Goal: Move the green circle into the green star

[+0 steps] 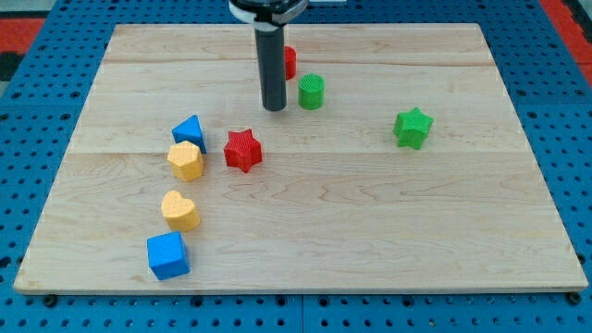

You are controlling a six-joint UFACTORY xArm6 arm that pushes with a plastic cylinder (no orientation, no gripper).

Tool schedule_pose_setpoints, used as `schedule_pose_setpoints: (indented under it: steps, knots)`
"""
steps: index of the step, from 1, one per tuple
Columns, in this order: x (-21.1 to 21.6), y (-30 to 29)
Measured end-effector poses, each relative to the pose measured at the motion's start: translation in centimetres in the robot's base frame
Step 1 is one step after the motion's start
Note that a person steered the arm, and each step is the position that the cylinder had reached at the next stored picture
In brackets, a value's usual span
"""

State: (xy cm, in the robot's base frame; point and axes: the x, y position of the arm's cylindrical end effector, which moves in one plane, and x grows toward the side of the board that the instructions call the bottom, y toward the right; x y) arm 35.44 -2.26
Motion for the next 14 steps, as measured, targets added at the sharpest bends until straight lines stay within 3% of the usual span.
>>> schedule_pose_setpoints:
  steps: [2, 3, 5, 7, 8, 10, 14]
  knots:
    - [0.0, 10.8]
    - [0.0, 11.5]
    - [-0.1, 4.8]
    - [-6.0, 6.5]
    - [-6.8, 10.3]
    - [-0.3, 14.3]
    - [-1.0, 8.8]
